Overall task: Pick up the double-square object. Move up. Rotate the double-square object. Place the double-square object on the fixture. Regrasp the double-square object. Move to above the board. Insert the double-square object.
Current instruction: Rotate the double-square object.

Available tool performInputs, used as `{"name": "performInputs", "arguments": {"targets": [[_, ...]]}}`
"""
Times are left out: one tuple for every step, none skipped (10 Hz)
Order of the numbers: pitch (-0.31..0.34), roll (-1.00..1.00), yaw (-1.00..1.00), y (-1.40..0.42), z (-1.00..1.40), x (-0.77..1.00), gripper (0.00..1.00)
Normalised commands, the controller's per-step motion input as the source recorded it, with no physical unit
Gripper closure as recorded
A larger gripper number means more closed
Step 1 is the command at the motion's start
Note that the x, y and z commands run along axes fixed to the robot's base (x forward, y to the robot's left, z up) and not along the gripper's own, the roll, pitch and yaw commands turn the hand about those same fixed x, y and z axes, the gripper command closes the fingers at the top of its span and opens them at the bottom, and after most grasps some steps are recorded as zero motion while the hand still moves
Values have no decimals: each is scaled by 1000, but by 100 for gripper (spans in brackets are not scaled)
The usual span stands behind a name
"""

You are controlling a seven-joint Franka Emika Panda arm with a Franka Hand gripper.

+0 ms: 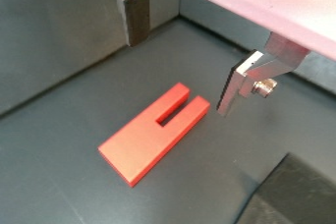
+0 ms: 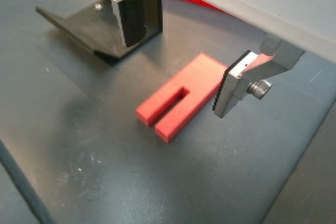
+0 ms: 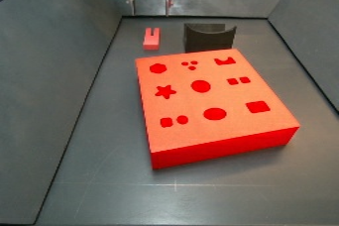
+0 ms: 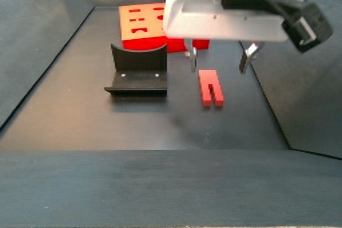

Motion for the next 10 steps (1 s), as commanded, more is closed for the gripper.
{"name": "performInputs", "arguments": {"targets": [[-35, -40, -15, 6, -1000, 34, 0], [-37, -57, -5, 9, -1000, 49, 0], [-42, -71, 3, 10, -865, 52, 0], [-43, -82, 9, 7, -754, 47, 0], [-47, -89, 12, 6, -679, 45, 0], [-55, -98, 13, 7, -539, 44, 0], [-62, -104, 15, 9, -437, 43, 0], [-67, -113, 20, 8, -307, 38, 0], [-73, -117, 21, 9, -244, 38, 0], [0, 0, 0, 0, 0, 0, 100]]}}
